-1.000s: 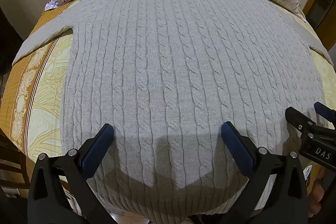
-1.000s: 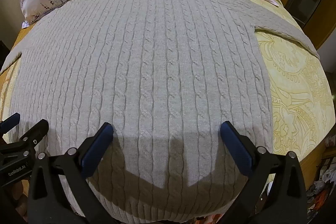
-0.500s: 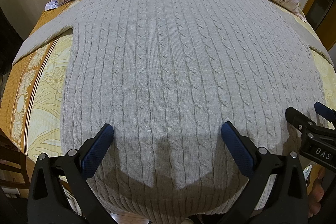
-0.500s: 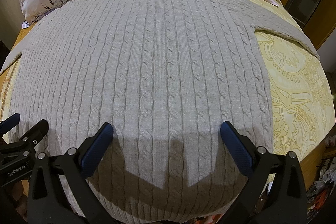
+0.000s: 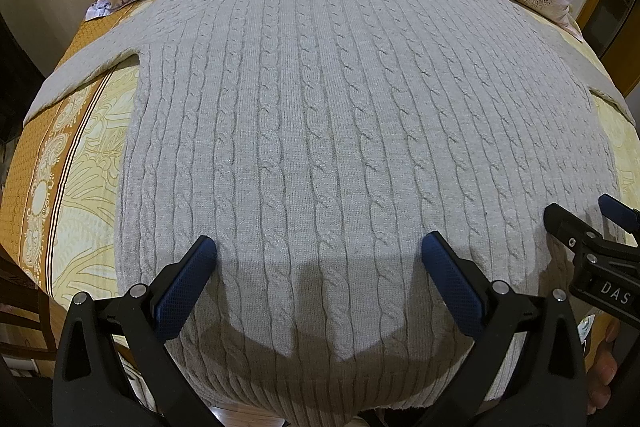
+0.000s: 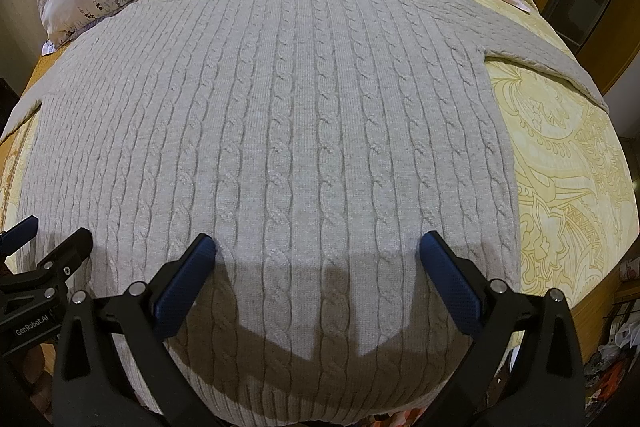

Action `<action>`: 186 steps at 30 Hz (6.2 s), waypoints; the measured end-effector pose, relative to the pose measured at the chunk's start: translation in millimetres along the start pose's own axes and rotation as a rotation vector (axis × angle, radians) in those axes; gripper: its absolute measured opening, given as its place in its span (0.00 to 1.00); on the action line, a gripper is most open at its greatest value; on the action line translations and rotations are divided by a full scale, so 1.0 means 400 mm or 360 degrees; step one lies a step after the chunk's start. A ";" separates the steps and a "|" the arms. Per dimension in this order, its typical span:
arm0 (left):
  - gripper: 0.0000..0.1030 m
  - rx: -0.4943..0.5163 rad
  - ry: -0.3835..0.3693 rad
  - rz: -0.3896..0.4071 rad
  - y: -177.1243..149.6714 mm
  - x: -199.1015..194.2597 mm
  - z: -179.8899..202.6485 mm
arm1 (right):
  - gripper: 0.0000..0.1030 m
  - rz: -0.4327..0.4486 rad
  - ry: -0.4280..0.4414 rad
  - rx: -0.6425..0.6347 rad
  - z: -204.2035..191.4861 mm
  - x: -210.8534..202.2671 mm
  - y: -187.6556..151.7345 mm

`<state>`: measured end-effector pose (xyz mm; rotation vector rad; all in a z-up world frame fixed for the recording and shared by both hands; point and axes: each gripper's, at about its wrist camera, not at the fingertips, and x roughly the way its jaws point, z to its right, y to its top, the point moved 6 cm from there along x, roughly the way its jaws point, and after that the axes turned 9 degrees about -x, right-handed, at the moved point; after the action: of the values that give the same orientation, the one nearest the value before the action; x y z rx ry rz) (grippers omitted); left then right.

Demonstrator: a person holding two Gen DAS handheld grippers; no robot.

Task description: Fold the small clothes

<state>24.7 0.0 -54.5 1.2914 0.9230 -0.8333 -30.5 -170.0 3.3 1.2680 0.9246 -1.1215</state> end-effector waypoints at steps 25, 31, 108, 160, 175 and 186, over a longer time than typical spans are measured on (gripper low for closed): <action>0.99 0.0000 0.0001 -0.0001 0.000 0.000 0.000 | 0.98 0.0009 -0.0003 0.0005 0.000 -0.001 0.001; 0.99 0.0000 0.0001 -0.0001 0.000 0.000 0.000 | 0.98 0.0012 -0.0003 0.0005 -0.004 -0.002 0.004; 0.99 -0.0181 -0.0355 0.0171 0.262 0.045 0.037 | 0.24 0.0468 0.0307 0.1643 0.861 0.103 0.200; 0.90 -0.0479 -0.0868 0.0081 0.406 0.044 -0.107 | 0.15 0.0543 0.0302 0.1310 0.401 0.017 0.384; 0.80 -0.0666 -0.1049 0.0017 0.437 0.065 -0.180 | 0.40 0.0312 0.0689 -0.0067 -0.302 0.040 0.498; 0.61 -0.0671 -0.1165 -0.0152 0.446 0.141 -0.108 | 0.61 0.0279 0.0745 0.0385 -0.121 -0.007 0.392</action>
<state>205.6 61.2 -34.6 0.5071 0.5234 -1.0203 124.4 -127.9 38.3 1.8237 1.0128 -0.8276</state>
